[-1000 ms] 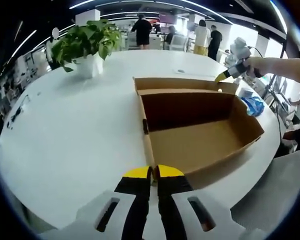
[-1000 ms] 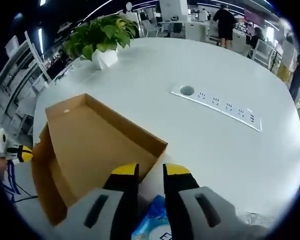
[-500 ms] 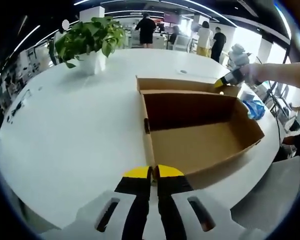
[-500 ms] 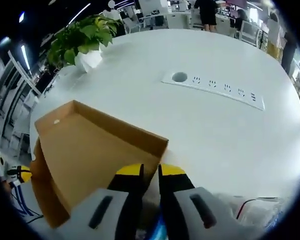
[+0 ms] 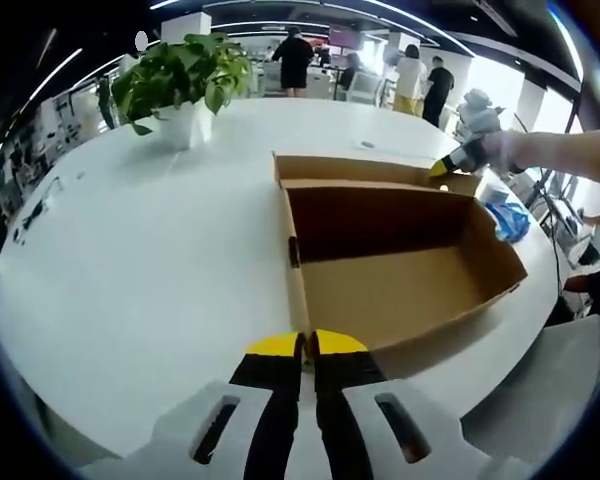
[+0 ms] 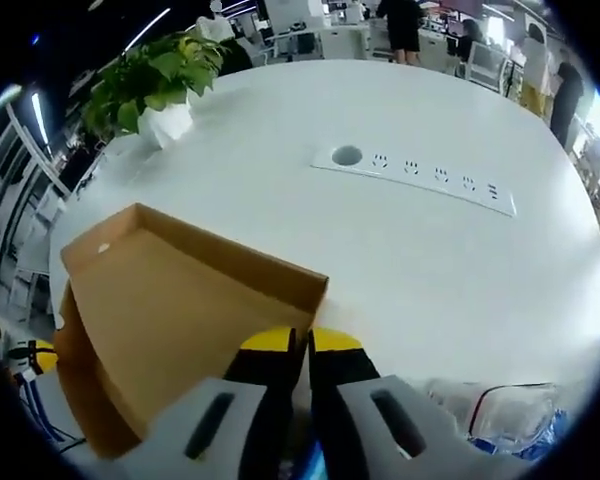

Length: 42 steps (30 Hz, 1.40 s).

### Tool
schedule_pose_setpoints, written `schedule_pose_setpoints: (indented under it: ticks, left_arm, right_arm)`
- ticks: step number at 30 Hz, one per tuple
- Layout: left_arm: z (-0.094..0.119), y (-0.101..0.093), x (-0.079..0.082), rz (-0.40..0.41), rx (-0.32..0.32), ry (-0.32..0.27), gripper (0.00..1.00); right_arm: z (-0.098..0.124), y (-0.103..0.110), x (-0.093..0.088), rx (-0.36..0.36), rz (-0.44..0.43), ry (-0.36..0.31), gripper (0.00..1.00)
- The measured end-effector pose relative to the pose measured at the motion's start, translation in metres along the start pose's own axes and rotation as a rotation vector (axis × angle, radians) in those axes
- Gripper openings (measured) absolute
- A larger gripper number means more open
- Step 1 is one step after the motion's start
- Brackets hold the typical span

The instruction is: Operate the shoe box by opening the lid, removing the specified soft item, and placing it in the target area until the item is outside and the box remains undamaged.

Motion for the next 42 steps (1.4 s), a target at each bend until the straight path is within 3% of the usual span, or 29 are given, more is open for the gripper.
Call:
schedule_pose_setpoints:
  ticks: [24,42]
  left_arm:
    - [0.001,-0.001,-0.001,0.007,-0.001,0.001,0.00]
    - [0.002,-0.003,-0.001,-0.008,0.009,0.008,0.00]
  right_arm:
    - [0.027,0.007,0.031,0.005,0.038,-0.139,0.00]
    - [0.057,0.011,0.040,0.020,0.061,-0.234,0.00]
Point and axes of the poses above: the point that each gripper's makers call its tool centre point, and the gripper's own axes: z roughly backward along the fingers, y roughly to its left, x roughly out of its top, the point moved 1 cm from there along z, roughly backward along the fingers, and after that the axes turned 5 degrees about -y, right-handed, at the moved point
